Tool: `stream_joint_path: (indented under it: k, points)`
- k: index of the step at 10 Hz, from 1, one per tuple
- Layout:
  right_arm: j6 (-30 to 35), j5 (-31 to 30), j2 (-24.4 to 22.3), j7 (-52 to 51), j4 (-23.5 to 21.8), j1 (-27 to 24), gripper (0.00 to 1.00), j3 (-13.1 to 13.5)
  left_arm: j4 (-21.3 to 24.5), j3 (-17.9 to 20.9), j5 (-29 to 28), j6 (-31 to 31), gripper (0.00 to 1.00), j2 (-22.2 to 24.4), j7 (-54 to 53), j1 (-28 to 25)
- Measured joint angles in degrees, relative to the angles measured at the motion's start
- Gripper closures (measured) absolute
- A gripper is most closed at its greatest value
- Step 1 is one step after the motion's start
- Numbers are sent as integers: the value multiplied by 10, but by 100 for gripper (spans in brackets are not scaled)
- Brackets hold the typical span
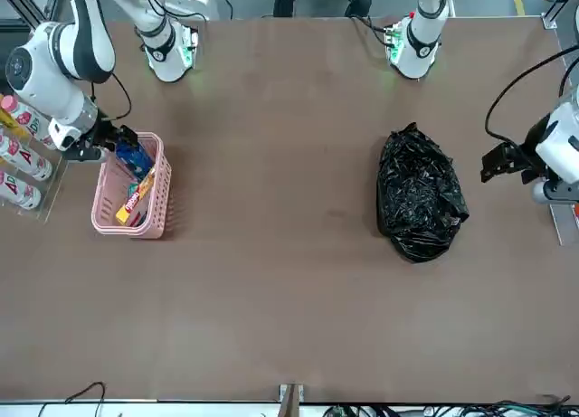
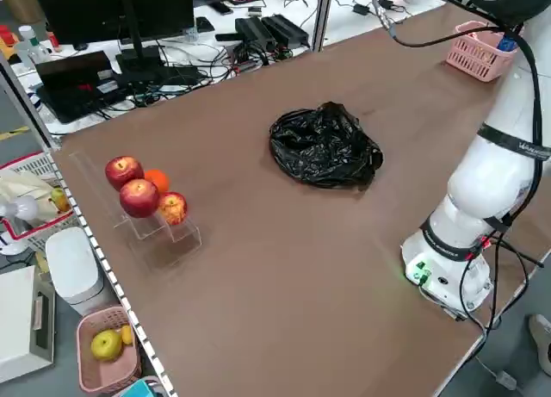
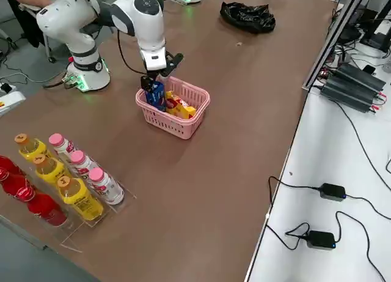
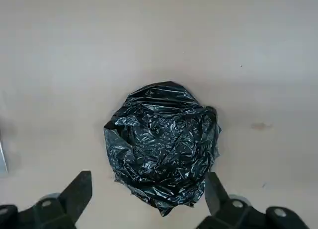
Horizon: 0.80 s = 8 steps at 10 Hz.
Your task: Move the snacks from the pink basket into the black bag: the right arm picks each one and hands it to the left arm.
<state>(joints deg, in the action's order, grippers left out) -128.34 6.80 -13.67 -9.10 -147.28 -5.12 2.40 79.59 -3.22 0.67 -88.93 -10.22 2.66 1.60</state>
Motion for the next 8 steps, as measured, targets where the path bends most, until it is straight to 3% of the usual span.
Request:
stream_joint_path:
  k: [8]
  points:
    - [-36, -1, 0, -42, -5, 2, 0, 0, 0, 0, 0, 0, 0, -4, 0, -2]
